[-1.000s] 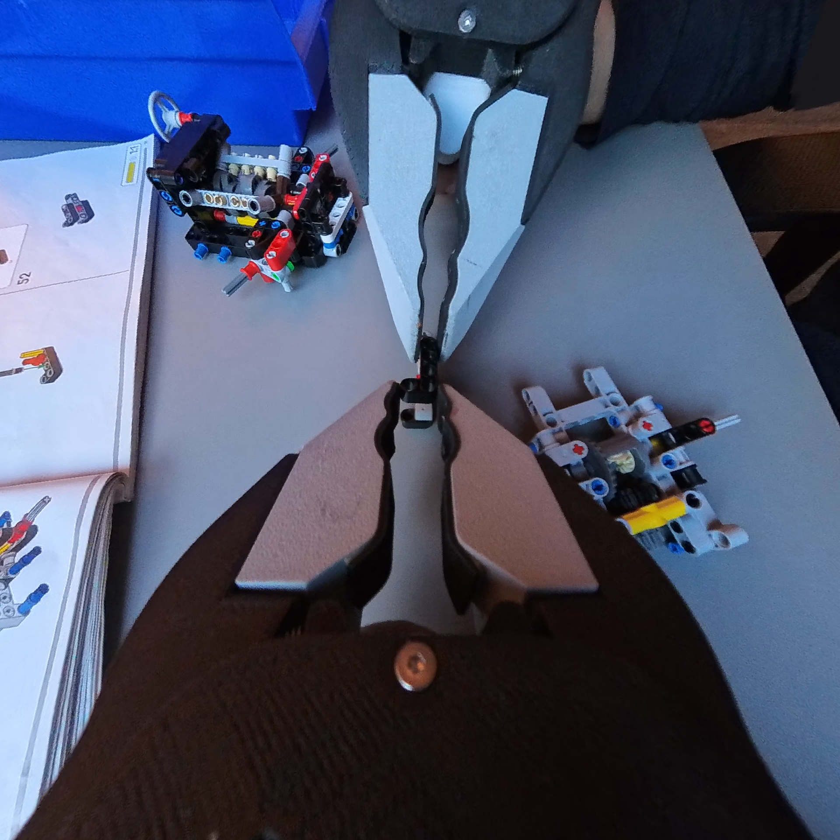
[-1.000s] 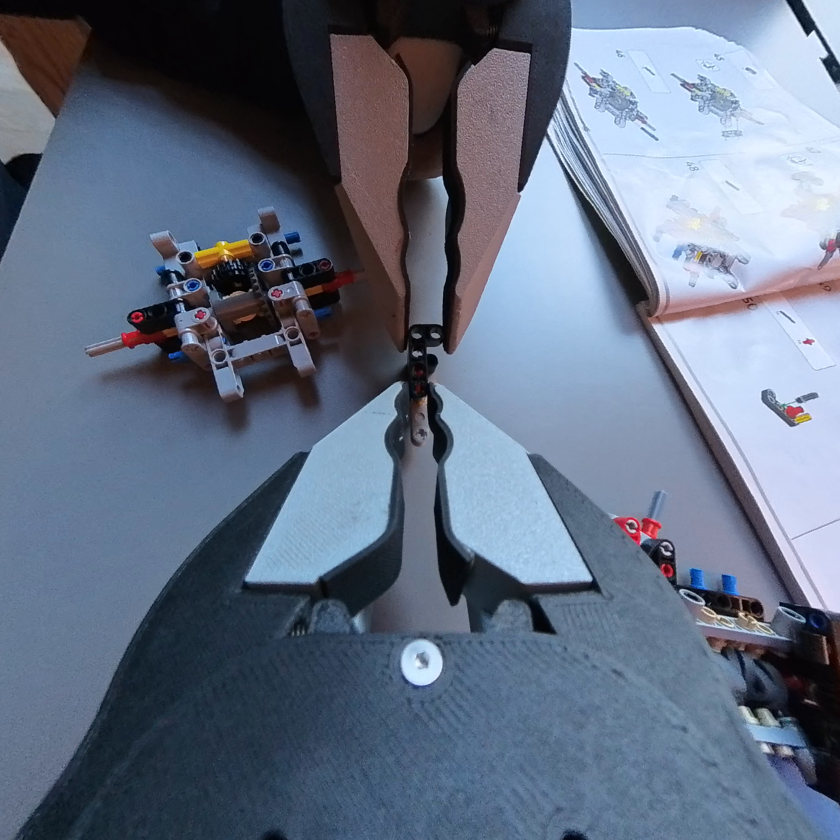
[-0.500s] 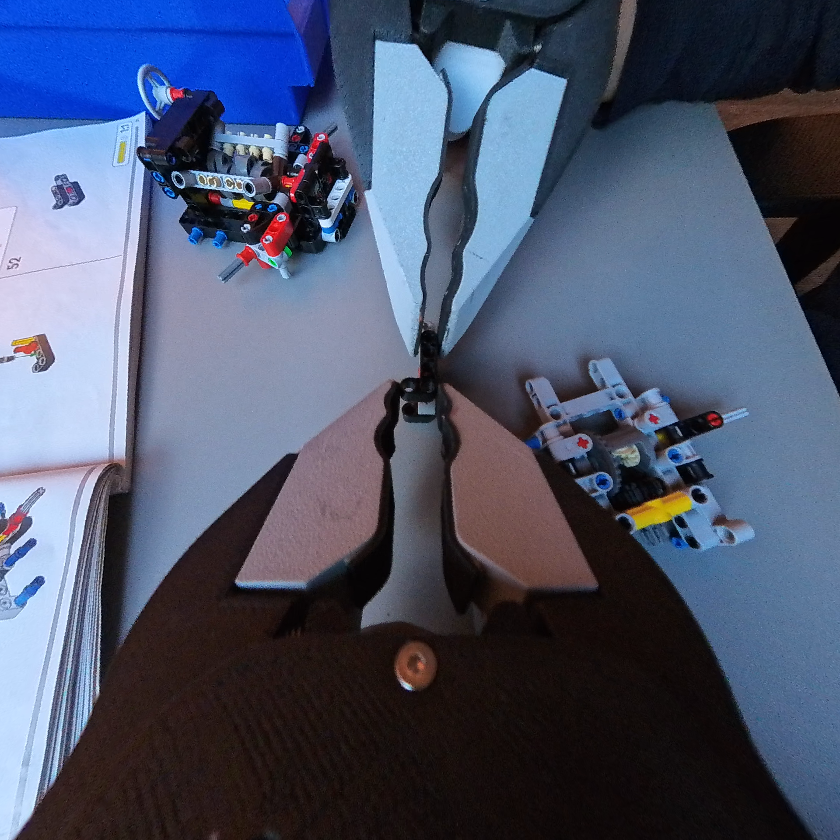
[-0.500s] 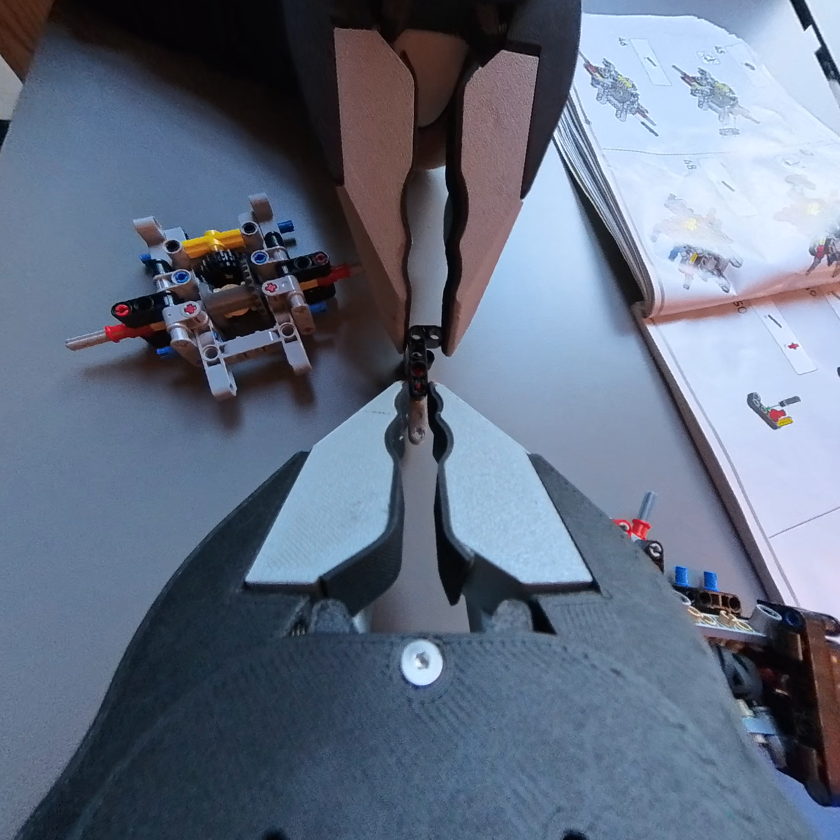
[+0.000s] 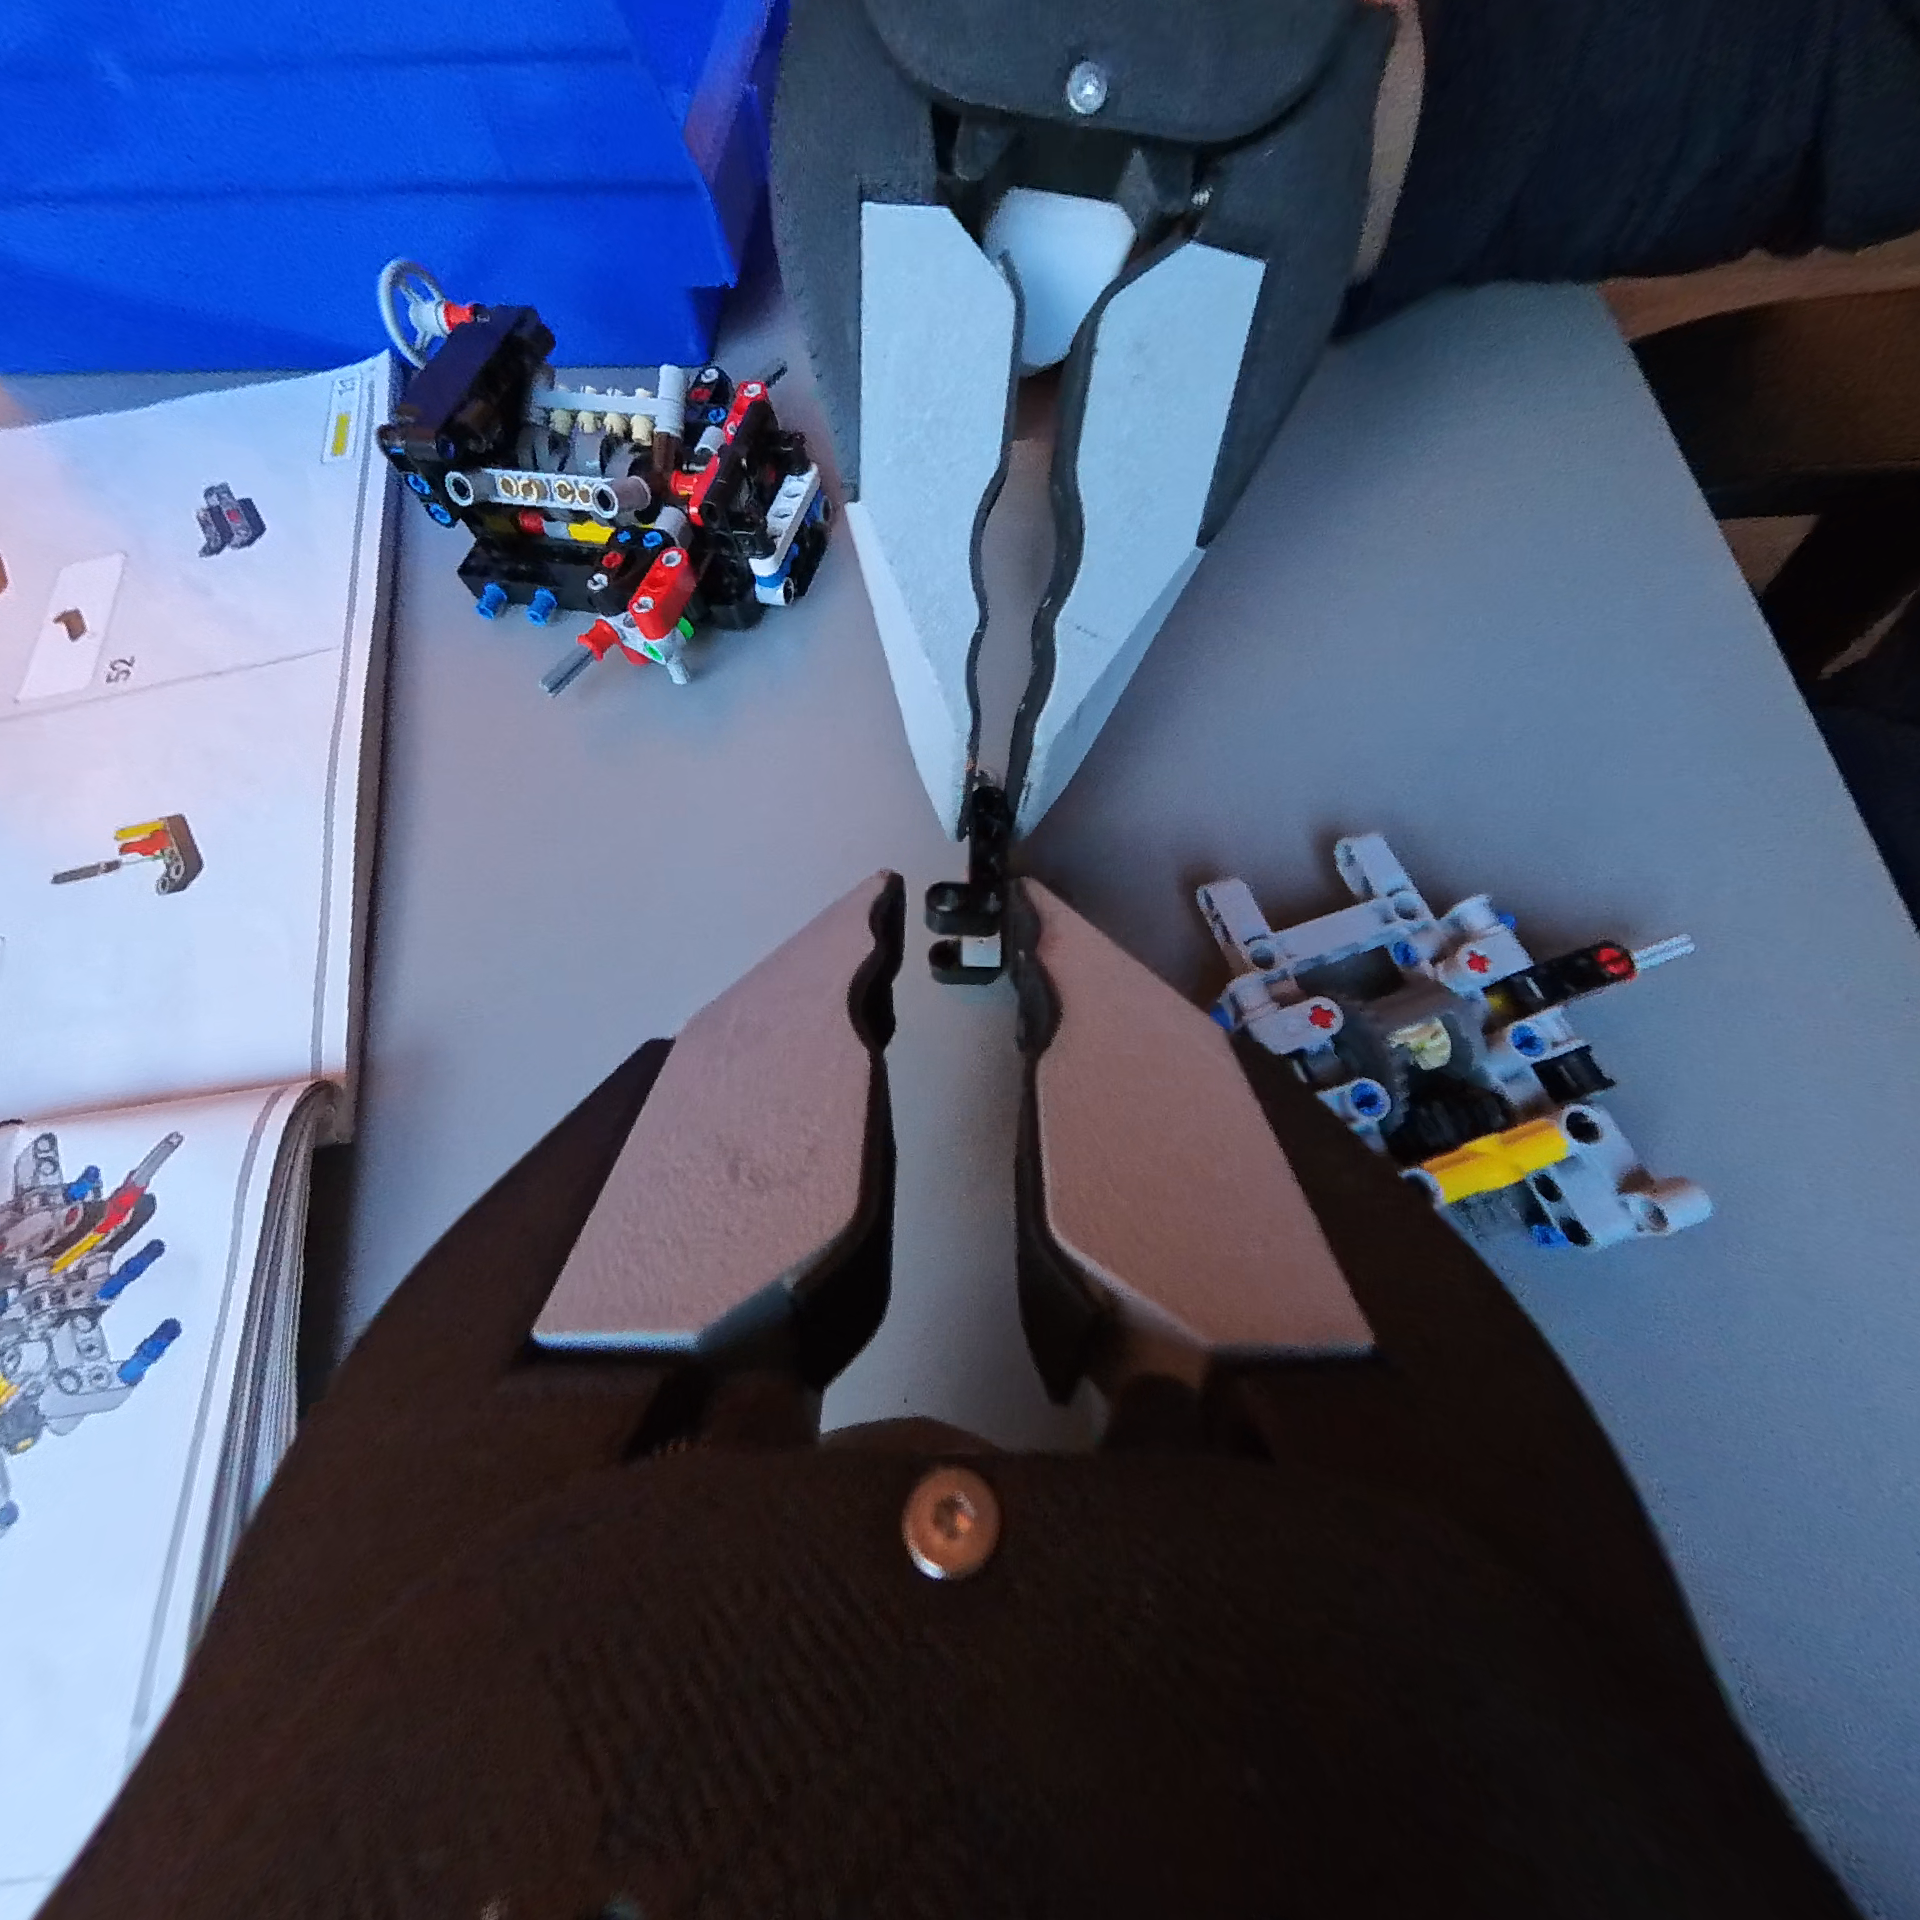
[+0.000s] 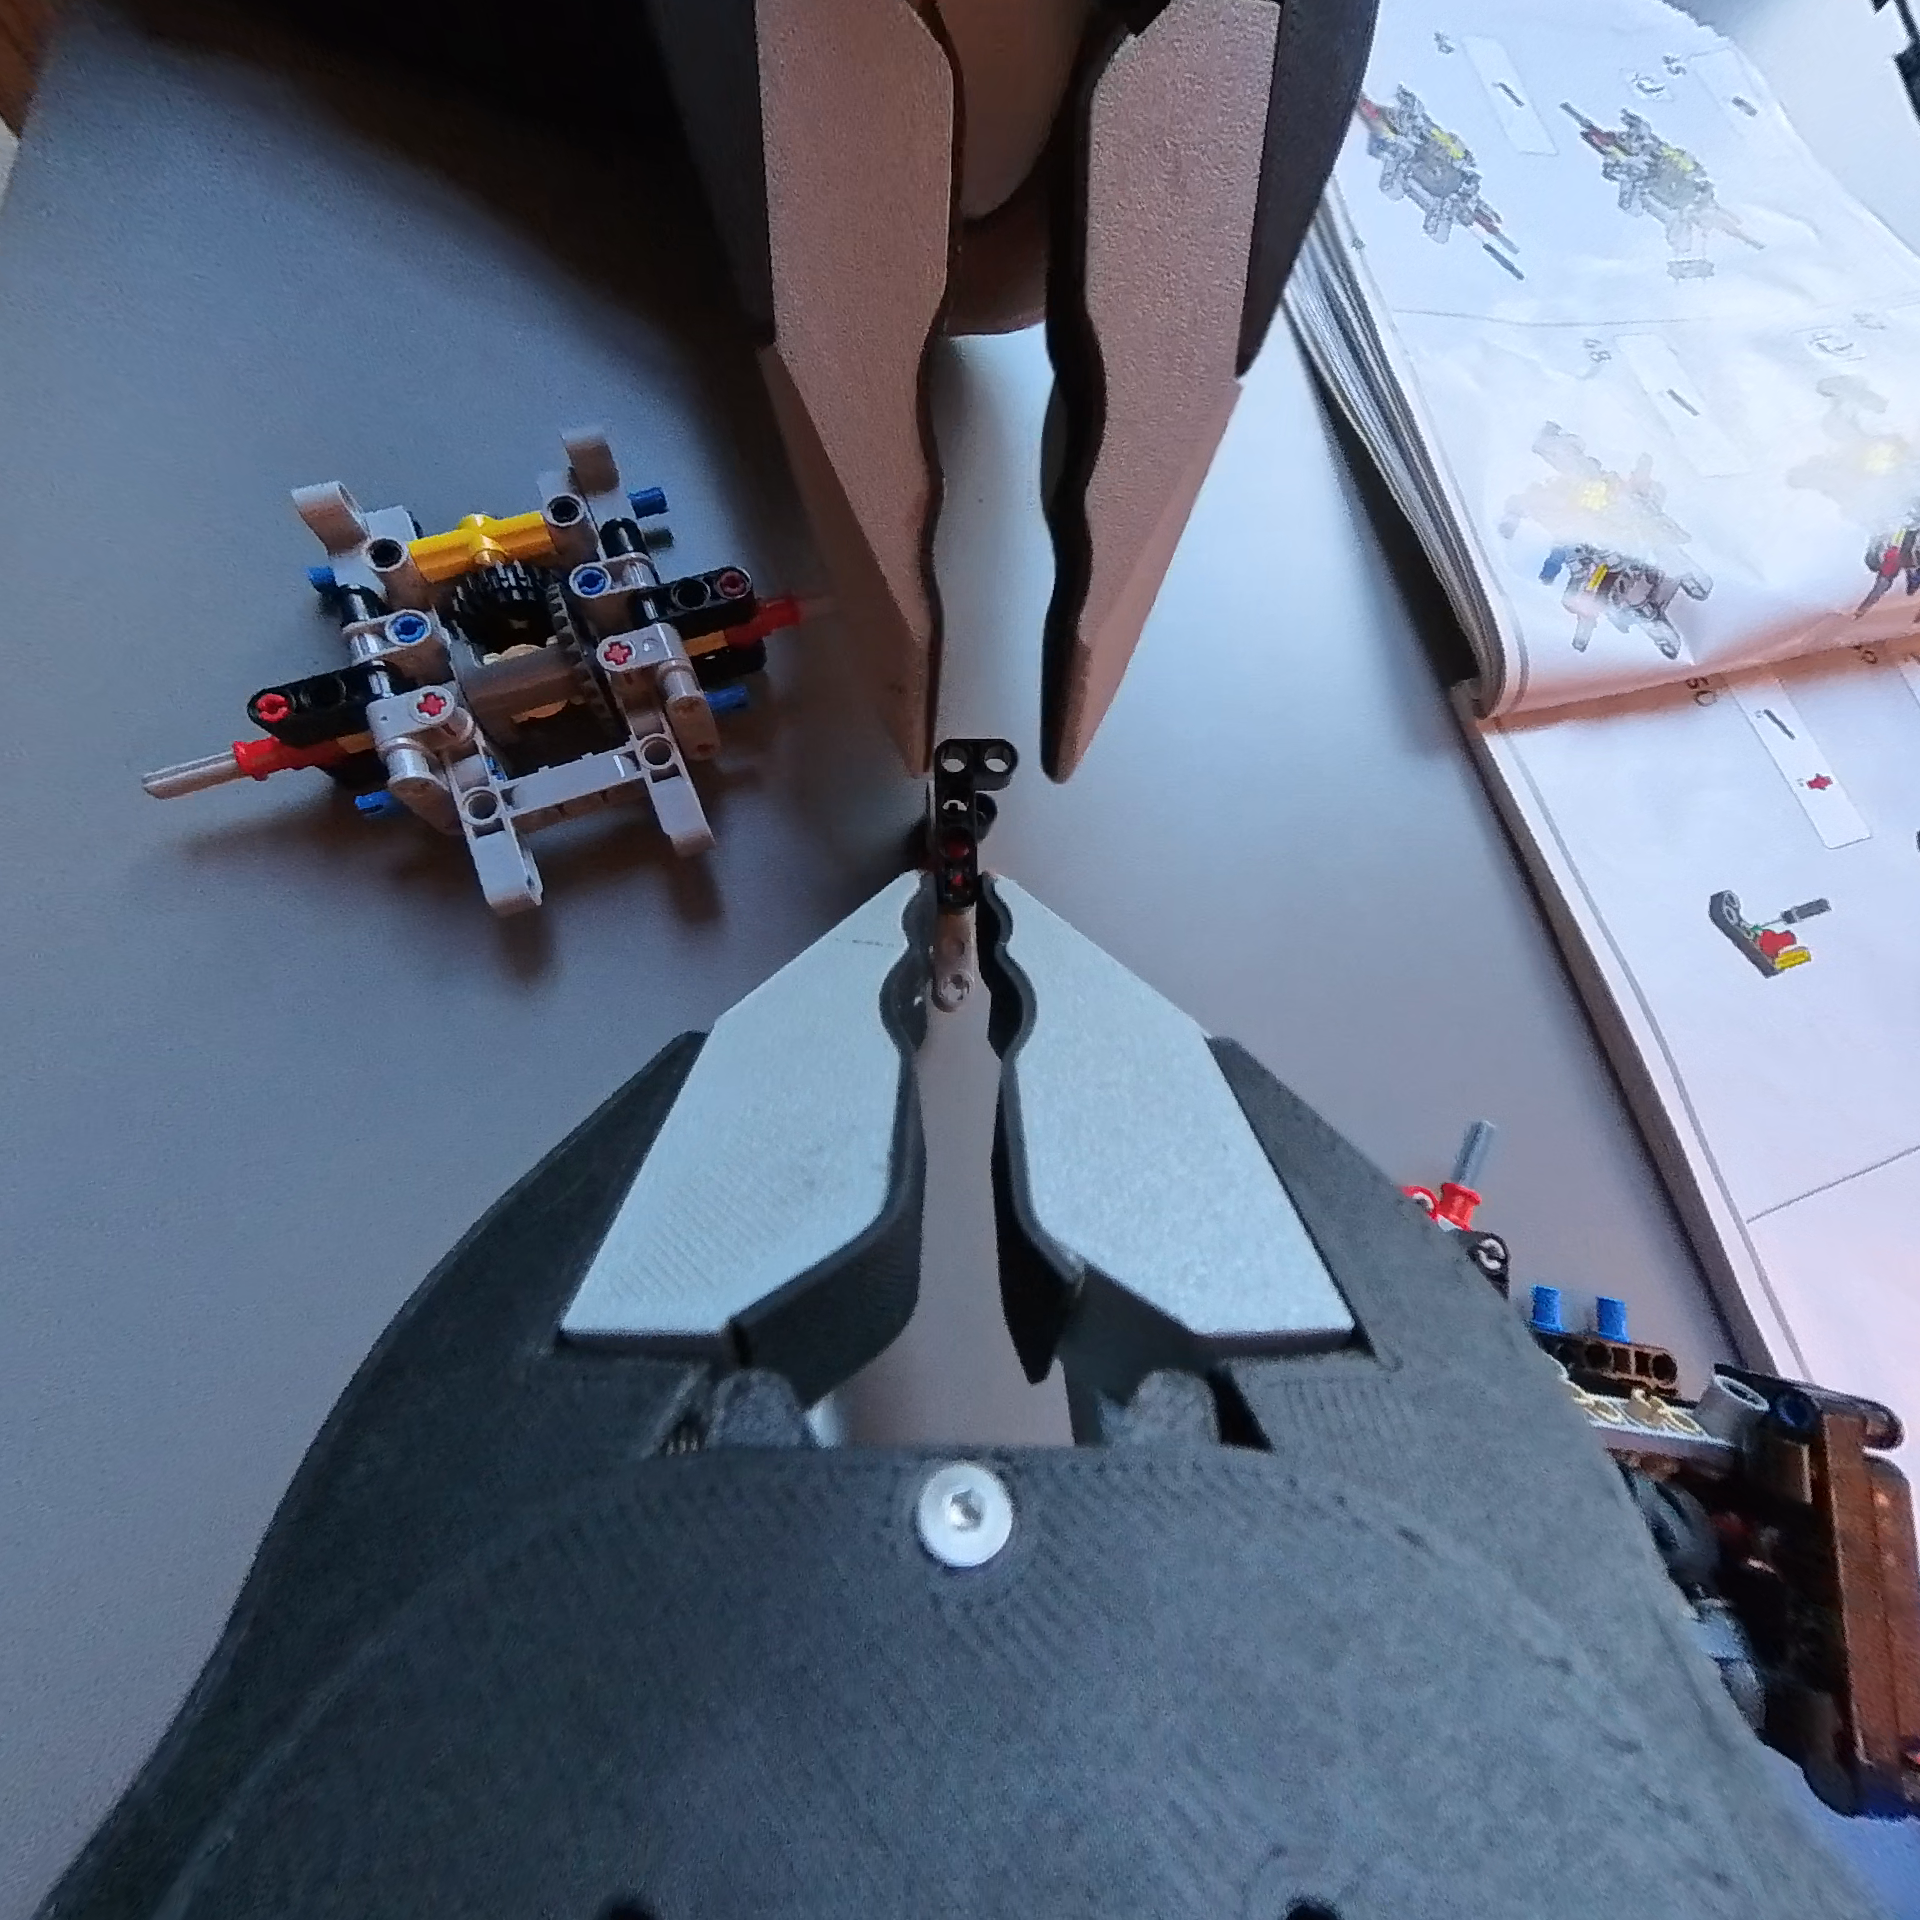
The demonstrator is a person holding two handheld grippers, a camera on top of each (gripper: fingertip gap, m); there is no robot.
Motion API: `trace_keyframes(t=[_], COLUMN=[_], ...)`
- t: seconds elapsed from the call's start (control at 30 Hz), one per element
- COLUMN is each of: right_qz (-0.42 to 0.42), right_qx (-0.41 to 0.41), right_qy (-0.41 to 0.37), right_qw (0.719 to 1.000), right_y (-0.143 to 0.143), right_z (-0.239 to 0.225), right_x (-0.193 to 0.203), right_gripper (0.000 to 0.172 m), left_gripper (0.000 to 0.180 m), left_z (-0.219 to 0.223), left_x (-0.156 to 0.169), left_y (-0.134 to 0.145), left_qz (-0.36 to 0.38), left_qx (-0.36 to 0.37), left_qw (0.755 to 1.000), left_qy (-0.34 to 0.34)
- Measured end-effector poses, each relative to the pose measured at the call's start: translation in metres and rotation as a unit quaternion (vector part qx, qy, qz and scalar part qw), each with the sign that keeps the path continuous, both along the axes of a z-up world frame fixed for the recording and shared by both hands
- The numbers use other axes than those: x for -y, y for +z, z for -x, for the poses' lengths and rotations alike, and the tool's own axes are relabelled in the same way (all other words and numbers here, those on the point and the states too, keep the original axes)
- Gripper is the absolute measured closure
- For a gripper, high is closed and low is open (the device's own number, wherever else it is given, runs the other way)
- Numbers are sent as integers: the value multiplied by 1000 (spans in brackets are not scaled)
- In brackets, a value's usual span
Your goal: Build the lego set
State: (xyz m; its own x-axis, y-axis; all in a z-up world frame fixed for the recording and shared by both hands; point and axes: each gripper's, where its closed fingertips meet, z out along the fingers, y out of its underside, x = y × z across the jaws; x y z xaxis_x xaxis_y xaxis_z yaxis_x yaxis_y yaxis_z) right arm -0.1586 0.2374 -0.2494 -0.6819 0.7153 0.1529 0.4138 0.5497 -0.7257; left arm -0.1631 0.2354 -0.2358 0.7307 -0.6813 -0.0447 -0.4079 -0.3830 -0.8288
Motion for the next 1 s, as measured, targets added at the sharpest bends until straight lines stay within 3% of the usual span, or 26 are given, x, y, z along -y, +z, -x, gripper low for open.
trace_keyframes(t=[0.5,1.0], right_qz=[0,38], right_qx=[6,-24], right_qy=[1,-15], right_qw=[1000,999], right_y=[0,17], right_z=[-1,1], right_x=[1,-4], right_gripper=[168,168], left_gripper=[167,159], left_z=[-2,1], left_x=[2,0], left_y=[0,10], left_qz=[-3,-16], left_qx=[0,22], left_qw=[1000,1000], left_qy=[-8,3])
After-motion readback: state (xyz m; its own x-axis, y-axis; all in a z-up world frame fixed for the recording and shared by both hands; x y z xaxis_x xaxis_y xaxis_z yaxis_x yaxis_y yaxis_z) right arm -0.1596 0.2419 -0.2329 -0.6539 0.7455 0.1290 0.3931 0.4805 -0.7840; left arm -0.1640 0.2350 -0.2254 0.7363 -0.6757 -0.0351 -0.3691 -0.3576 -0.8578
